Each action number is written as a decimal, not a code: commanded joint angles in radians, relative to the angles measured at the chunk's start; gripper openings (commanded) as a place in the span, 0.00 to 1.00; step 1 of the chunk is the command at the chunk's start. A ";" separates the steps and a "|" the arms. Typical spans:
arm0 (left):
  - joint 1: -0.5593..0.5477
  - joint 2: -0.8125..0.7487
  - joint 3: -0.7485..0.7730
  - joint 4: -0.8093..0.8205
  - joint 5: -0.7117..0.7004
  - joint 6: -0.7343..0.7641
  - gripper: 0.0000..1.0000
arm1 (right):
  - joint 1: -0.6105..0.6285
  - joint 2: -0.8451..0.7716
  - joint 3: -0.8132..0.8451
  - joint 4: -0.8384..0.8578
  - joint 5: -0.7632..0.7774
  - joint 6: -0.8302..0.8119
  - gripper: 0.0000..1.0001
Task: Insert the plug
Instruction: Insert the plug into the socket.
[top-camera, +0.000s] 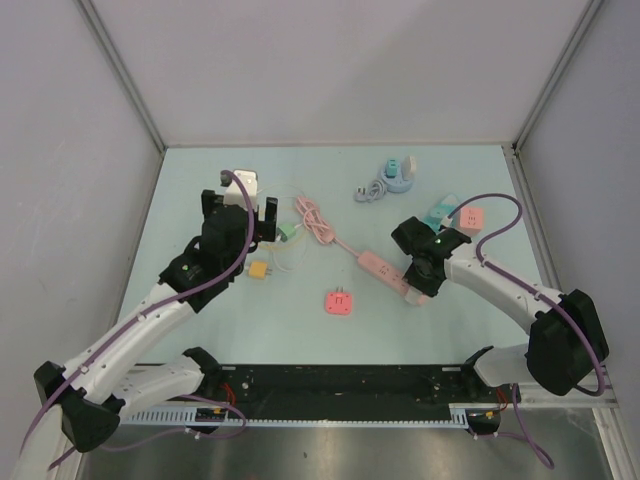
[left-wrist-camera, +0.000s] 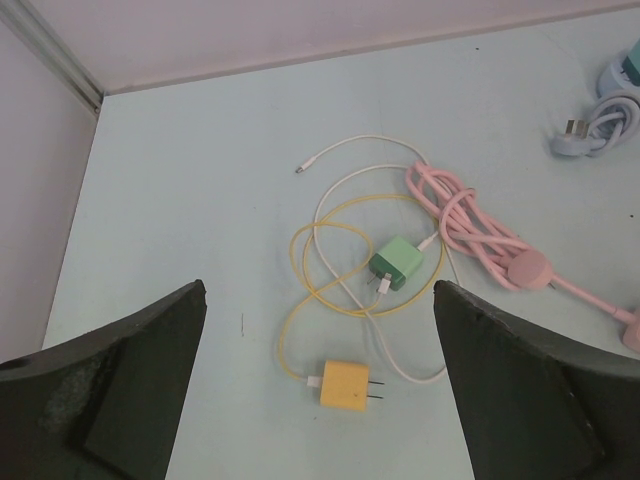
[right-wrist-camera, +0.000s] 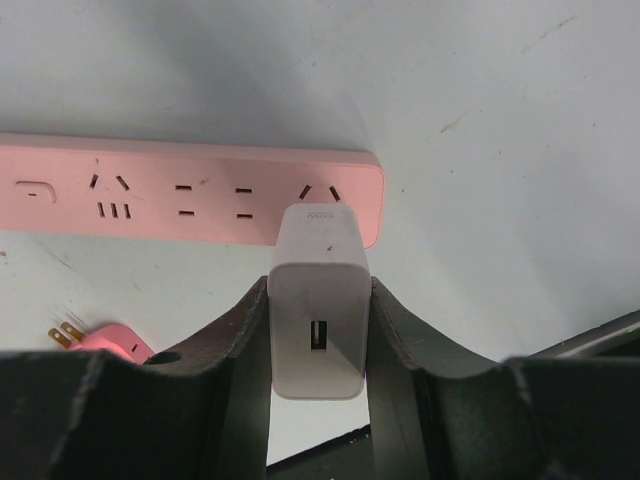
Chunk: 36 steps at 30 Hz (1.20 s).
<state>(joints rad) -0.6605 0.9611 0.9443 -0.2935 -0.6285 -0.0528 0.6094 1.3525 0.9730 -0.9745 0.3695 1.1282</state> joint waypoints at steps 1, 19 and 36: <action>0.009 0.001 -0.006 0.039 -0.005 0.001 1.00 | -0.003 -0.007 0.032 -0.023 0.002 0.007 0.00; 0.012 0.004 -0.009 0.040 0.012 0.005 1.00 | -0.011 -0.029 0.030 0.010 0.029 -0.013 0.00; 0.012 0.007 -0.012 0.040 0.024 0.004 1.00 | -0.031 -0.024 -0.019 0.025 0.020 0.005 0.00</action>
<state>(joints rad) -0.6579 0.9688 0.9352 -0.2932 -0.6159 -0.0528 0.5858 1.3476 0.9649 -0.9466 0.3550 1.1057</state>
